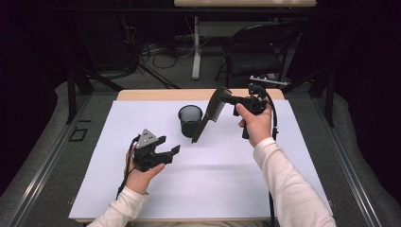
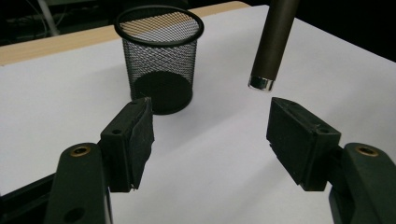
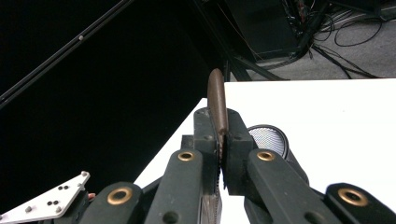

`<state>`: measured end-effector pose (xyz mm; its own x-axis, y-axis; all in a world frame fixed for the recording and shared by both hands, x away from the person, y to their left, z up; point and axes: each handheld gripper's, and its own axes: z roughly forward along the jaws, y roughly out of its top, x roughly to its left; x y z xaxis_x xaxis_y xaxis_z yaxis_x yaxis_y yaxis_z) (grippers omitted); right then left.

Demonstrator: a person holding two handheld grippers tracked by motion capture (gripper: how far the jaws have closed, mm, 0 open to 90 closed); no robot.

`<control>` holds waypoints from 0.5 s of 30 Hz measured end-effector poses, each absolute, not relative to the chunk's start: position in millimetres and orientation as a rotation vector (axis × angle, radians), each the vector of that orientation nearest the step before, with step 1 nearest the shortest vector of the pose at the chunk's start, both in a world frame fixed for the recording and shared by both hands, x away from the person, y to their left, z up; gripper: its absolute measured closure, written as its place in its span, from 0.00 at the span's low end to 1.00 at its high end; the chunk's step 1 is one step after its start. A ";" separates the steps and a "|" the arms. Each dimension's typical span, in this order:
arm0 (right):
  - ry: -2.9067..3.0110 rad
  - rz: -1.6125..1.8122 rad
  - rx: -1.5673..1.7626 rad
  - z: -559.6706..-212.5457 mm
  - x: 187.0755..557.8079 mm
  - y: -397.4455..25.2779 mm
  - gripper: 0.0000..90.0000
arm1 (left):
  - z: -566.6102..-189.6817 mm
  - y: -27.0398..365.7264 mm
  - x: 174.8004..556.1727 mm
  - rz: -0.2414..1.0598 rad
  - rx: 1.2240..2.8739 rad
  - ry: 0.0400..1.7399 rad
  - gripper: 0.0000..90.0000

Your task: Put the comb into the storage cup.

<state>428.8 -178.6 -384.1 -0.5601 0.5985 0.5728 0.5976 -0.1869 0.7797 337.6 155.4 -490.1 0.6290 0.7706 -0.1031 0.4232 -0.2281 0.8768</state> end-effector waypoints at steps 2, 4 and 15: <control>1.998 1.917 1.467 -382.8 429.4 -179.1 0.96 | -489.6 156.4 338.0 0.420 1.855 0.958 0.36; 1.992 1.916 1.467 -381.3 430.1 -179.2 0.96 | -489.3 157.1 338.3 0.403 1.858 0.952 0.36; 1.965 1.896 1.455 -372.7 435.3 -179.1 0.96 | -489.0 159.6 340.6 0.421 1.850 0.954 0.21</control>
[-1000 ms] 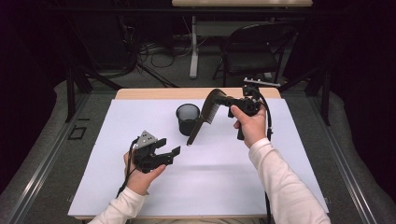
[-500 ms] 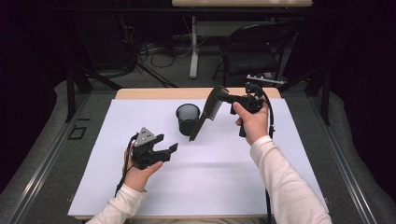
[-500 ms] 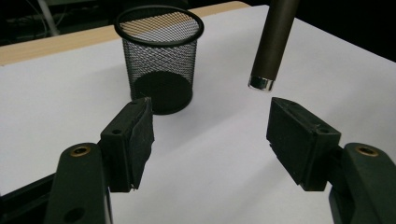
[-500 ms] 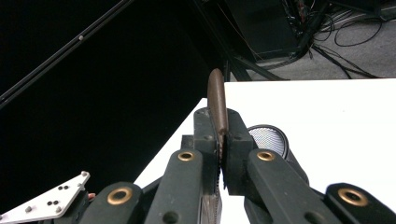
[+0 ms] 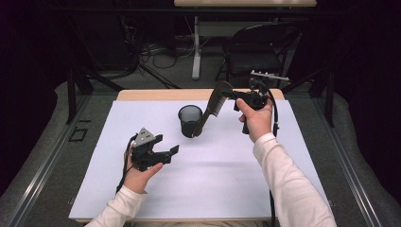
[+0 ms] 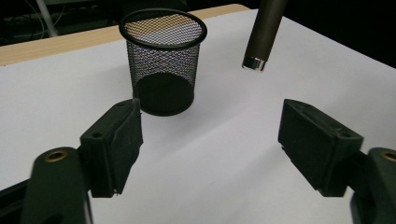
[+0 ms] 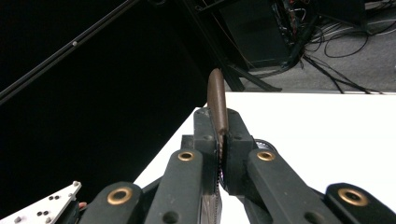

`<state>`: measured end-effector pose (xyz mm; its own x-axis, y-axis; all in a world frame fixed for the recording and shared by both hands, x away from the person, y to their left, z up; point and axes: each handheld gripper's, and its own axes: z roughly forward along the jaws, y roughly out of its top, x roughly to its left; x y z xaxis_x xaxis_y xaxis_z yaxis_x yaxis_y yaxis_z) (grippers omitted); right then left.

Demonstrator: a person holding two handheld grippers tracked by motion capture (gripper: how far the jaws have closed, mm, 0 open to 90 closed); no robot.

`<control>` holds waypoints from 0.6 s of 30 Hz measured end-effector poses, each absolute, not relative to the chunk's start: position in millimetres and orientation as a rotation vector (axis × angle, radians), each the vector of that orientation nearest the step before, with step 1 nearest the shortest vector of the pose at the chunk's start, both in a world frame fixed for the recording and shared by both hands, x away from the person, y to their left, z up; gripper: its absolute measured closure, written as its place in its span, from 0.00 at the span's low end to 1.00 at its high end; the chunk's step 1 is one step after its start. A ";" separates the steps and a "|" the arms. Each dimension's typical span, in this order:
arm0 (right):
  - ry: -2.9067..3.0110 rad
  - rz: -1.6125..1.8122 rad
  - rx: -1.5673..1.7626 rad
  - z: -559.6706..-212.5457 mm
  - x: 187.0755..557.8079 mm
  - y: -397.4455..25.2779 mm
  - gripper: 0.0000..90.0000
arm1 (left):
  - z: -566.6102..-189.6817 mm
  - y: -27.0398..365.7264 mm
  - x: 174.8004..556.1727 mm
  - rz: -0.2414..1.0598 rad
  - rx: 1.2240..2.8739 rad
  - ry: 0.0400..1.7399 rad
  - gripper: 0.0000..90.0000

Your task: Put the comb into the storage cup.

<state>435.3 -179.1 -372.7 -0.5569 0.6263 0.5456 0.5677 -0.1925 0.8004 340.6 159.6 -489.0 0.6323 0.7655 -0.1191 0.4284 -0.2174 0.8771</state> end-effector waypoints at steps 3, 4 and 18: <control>1.962 1.885 1.448 -370.6 437.2 -179.0 0.96 | -489.2 159.9 341.8 0.414 1.853 0.953 0.19; 1.961 1.883 1.450 -369.9 437.6 -178.8 0.96 | -489.5 160.2 342.6 0.406 1.853 0.954 0.18; 1.929 1.841 1.435 -353.2 448.1 -176.2 0.96 | -488.6 165.7 345.2 0.377 1.822 0.975 0.13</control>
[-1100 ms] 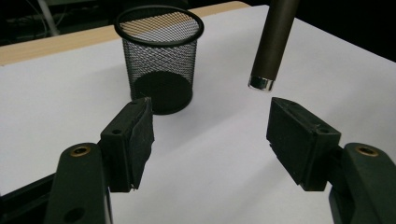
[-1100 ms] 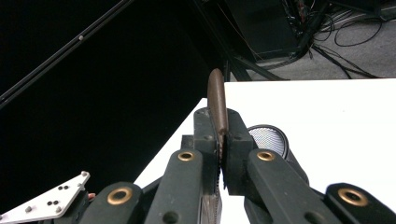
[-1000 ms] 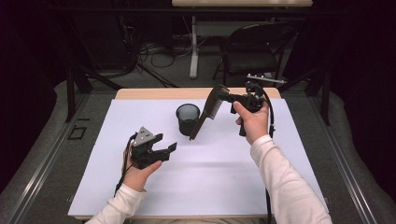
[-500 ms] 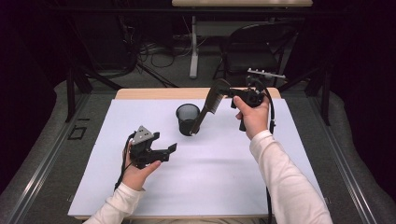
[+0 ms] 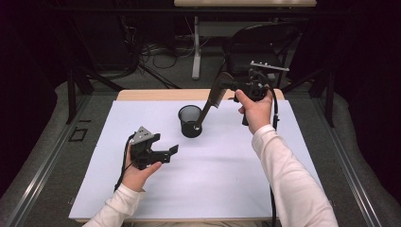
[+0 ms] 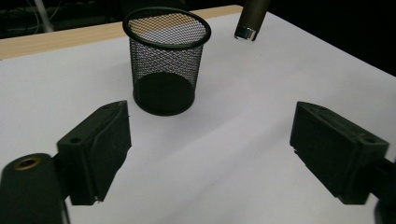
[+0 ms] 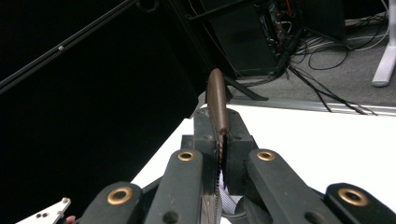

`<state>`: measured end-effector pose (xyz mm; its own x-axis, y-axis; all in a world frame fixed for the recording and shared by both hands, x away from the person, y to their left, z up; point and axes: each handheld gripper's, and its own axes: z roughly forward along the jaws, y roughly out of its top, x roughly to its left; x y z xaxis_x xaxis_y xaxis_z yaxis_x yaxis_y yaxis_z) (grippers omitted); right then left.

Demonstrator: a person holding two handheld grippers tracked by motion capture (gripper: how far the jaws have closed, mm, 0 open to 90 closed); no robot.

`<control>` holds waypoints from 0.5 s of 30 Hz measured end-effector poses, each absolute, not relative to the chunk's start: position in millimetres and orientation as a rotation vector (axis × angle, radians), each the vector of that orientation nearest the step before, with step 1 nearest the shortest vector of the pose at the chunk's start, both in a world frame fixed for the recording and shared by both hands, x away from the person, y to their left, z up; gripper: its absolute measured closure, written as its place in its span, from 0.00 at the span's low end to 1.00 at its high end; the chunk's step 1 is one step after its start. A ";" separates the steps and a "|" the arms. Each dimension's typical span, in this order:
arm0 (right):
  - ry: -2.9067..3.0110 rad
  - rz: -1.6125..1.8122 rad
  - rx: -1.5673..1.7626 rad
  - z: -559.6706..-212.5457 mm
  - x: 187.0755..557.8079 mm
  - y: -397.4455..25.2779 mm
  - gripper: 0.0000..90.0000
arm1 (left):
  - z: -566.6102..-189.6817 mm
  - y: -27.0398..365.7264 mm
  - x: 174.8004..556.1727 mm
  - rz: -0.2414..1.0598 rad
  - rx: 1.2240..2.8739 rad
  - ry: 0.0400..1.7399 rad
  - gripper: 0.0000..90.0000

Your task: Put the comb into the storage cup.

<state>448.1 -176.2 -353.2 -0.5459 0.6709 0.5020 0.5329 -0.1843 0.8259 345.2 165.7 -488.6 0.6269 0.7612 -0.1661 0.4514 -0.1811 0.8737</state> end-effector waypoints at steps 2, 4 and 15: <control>1.924 1.835 1.431 -350.8 450.2 -175.1 0.96 | -488.2 167.1 345.5 0.380 1.819 0.978 0.13; 1.919 1.831 1.430 -348.4 452.0 -174.0 0.96 | -488.3 167.7 345.9 0.377 1.816 0.980 0.13; 1.875 1.813 1.434 -344.2 462.4 -170.2 0.96 | -486.8 168.6 345.3 0.374 1.820 0.980 0.13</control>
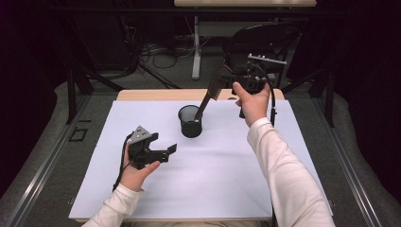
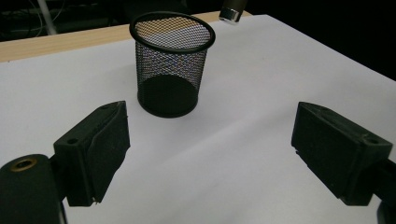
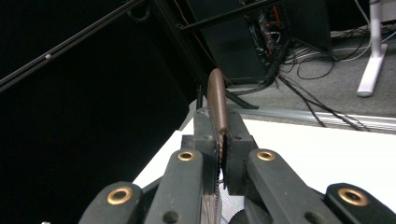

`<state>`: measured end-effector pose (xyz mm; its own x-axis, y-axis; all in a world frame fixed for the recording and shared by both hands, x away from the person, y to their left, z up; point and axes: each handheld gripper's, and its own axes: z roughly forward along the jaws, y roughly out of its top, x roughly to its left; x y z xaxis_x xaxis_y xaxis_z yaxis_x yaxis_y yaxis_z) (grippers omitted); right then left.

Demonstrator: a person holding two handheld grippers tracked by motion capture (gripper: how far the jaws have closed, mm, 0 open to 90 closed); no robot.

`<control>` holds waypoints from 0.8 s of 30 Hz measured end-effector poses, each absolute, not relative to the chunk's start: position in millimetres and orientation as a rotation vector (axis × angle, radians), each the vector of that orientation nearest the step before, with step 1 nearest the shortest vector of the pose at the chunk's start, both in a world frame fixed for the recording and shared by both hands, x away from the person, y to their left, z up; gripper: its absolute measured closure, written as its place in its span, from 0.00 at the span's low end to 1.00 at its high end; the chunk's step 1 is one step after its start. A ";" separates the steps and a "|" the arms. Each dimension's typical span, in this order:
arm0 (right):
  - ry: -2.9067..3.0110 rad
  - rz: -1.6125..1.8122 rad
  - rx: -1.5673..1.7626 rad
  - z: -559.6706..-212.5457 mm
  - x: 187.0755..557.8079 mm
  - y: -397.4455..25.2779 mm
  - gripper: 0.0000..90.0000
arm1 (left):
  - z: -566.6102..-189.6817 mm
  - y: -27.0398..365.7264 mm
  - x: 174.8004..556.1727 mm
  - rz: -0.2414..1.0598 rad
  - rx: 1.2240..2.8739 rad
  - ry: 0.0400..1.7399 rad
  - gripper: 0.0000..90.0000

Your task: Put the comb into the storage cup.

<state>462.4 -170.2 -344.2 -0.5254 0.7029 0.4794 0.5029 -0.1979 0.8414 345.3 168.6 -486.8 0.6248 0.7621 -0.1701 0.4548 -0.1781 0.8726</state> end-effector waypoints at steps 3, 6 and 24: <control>1.856 1.808 1.444 -345.2 464.8 -169.6 0.96 | -486.5 168.7 345.2 0.369 1.818 0.978 0.13; 1.840 1.809 1.451 -347.2 467.1 -168.9 0.96 | -486.4 169.0 344.7 0.375 1.819 0.974 0.13; 1.800 1.755 1.473 -361.2 480.7 -152.6 0.96 | -486.2 169.7 344.4 0.386 1.820 0.968 0.13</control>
<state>480.7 -152.6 -361.2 -0.4697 0.7526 0.4615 0.4803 -0.2208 0.8489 344.4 169.7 -486.2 0.6291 0.7608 -0.1594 0.4428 -0.1822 0.8779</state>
